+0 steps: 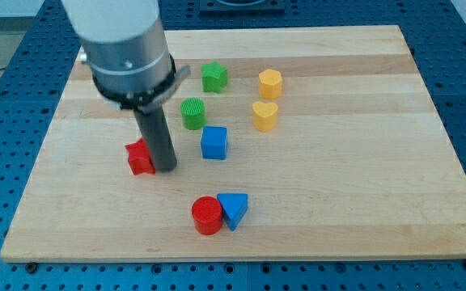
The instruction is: Push the blue triangle towards the top of the red star
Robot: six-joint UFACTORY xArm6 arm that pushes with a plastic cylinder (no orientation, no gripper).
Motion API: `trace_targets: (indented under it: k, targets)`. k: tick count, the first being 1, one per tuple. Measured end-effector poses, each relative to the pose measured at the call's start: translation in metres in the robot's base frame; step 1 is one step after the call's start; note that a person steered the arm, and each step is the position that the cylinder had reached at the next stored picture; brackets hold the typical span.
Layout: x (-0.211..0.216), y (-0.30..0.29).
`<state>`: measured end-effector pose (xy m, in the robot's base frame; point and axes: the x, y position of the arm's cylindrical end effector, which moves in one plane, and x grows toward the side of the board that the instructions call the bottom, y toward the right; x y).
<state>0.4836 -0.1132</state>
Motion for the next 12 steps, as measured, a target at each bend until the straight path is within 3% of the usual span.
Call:
trace_targets:
  k: [1, 2, 3, 4, 5, 6, 7, 9, 10, 11, 12]
  targets:
    - [-0.027, -0.037]
    - [-0.011, -0.005]
    - [0.009, -0.016]
    - [0.022, -0.067]
    - [0.009, -0.09]
    - [-0.018, -0.079]
    - [-0.003, -0.026]
    - [0.068, 0.122]
    - [0.105, 0.155]
    - [0.12, 0.151]
    - [0.09, 0.07]
